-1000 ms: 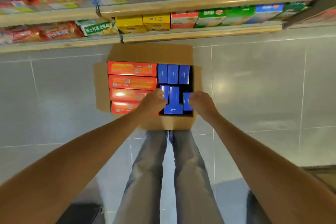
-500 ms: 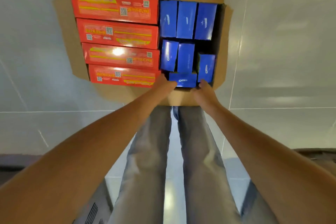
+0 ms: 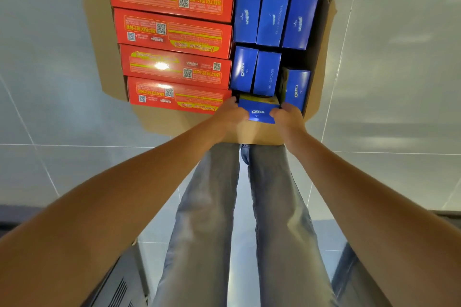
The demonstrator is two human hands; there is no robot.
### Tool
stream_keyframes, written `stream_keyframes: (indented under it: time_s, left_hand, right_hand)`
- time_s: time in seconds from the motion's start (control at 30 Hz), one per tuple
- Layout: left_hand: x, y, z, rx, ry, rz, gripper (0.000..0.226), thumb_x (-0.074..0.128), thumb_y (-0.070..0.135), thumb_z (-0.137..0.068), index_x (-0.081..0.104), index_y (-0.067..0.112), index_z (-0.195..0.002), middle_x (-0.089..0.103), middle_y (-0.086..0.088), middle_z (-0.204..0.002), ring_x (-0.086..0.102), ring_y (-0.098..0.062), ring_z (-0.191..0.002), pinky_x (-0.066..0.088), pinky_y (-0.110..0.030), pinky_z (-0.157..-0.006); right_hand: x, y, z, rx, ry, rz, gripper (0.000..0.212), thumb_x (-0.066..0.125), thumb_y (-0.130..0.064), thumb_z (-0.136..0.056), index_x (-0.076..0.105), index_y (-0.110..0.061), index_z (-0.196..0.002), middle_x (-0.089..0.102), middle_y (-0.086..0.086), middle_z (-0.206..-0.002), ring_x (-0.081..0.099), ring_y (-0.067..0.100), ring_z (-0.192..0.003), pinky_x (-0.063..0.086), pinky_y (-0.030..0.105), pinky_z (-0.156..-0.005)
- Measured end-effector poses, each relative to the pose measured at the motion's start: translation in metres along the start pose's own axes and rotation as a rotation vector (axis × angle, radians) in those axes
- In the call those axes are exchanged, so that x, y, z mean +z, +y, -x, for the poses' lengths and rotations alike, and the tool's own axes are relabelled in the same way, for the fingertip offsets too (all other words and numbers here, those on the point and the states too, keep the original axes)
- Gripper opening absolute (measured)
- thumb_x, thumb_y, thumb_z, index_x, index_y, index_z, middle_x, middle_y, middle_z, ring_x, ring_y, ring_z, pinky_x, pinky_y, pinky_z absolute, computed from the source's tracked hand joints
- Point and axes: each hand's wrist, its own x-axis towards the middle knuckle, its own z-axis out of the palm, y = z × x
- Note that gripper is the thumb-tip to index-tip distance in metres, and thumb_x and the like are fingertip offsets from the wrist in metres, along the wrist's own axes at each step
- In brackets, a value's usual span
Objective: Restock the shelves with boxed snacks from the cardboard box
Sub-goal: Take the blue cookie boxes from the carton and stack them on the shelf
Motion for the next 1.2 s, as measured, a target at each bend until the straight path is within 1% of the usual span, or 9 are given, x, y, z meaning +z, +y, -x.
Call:
stream_keyframes:
  time_s: [0.1,0.23,0.4,0.53,0.67,0.83,0.93,1.03,1.2]
  left_hand:
    - [0.003,-0.001,0.014,0.009,0.050,0.039,0.015,0.053,-0.005,-0.079,0.051,0.008,-0.086,0.050,-0.003,-0.080,0.046,-0.012,-0.069,0.035,-0.020,-0.057]
    - [0.005,-0.001,0.034,0.048,0.091,0.056,0.016,0.051,-0.004,-0.080,0.051,0.005,-0.094,0.050,-0.012,-0.095,0.048,-0.019,-0.079,0.036,-0.022,-0.060]
    - [0.009,-0.002,0.051,0.085,0.109,0.035,0.022,0.041,-0.006,-0.078,0.056,-0.008,-0.093,0.048,-0.013,-0.081,0.040,-0.019,-0.068,0.030,-0.025,-0.054]
    - [0.008,-0.010,0.054,0.052,0.115,0.085,0.032,0.038,-0.005,-0.086,0.053,0.010,-0.109,0.056,-0.003,-0.097,0.050,-0.017,-0.082,0.044,-0.033,-0.069]
    - [0.005,-0.010,0.064,0.097,0.070,0.121,0.022,0.044,-0.006,-0.090,0.055,0.011,-0.082,0.057,0.000,-0.081,0.050,-0.011,-0.071,0.039,-0.023,-0.062]
    - [-0.010,-0.016,0.076,-0.004,0.077,0.132,0.038,0.033,-0.009,-0.090,0.054,0.003,-0.119,0.060,-0.008,-0.104,0.054,-0.016,-0.084,0.041,-0.023,-0.067]
    - [-0.015,-0.006,0.097,-0.061,0.092,0.082,0.028,0.034,-0.002,-0.092,0.055,0.015,-0.101,0.053,0.002,-0.085,0.048,-0.010,-0.073,0.037,-0.024,-0.066]
    - [-0.020,0.018,0.122,-0.047,0.157,0.045,0.030,0.037,0.001,-0.094,0.045,0.020,-0.072,0.043,0.005,-0.073,0.042,-0.007,-0.064,0.036,-0.020,-0.057]
    - [-0.033,0.071,0.174,0.046,0.265,-0.004,0.030,0.040,0.004,-0.095,0.039,0.013,-0.067,0.037,0.000,-0.068,0.037,-0.011,-0.059,0.035,-0.021,-0.054]
  right_hand:
    - [0.004,0.007,0.010,0.031,0.034,-0.102,0.009,0.047,-0.002,-0.084,0.044,-0.011,-0.083,0.040,0.009,-0.081,0.036,0.021,-0.075,0.026,0.027,-0.058]
    - [0.006,0.007,0.023,0.053,0.070,-0.189,0.018,0.052,-0.017,-0.090,0.050,-0.001,-0.082,0.047,0.011,-0.089,0.044,0.022,-0.077,0.035,0.029,-0.064]
    - [-0.001,0.008,0.027,0.041,0.119,-0.141,0.023,0.050,-0.035,-0.093,0.043,-0.014,-0.092,0.059,0.012,-0.106,0.061,0.030,-0.102,0.053,0.043,-0.082]
    - [-0.003,0.008,0.026,0.154,0.063,-0.259,0.023,0.056,-0.032,-0.090,0.041,-0.017,-0.099,0.058,0.008,-0.110,0.061,0.026,-0.103,0.054,0.043,-0.087]
    - [-0.004,0.008,0.029,0.274,-0.041,-0.418,0.040,0.063,-0.027,-0.083,0.043,-0.017,-0.117,0.056,0.006,-0.120,0.059,0.025,-0.108,0.056,0.041,-0.077]
    - [-0.016,0.007,0.059,0.334,-0.223,-0.470,0.011,0.059,-0.017,-0.088,0.050,-0.018,-0.094,0.060,0.004,-0.104,0.060,0.020,-0.096,0.053,0.036,-0.085]
    - [-0.035,0.005,0.092,0.309,-0.294,-0.459,0.023,0.059,-0.018,-0.087,0.049,-0.017,-0.108,0.062,0.004,-0.104,0.061,0.019,-0.097,0.053,0.031,-0.073]
    - [-0.059,0.005,0.123,0.292,-0.312,-0.458,0.017,0.058,-0.020,-0.088,0.050,-0.018,-0.103,0.062,0.002,-0.096,0.061,0.015,-0.088,0.050,0.027,-0.068]
    - [-0.118,-0.019,0.179,0.185,-0.286,-0.430,0.006,0.056,-0.020,-0.088,0.053,-0.017,-0.092,0.059,0.004,-0.088,0.057,0.013,-0.074,0.049,0.024,-0.057]
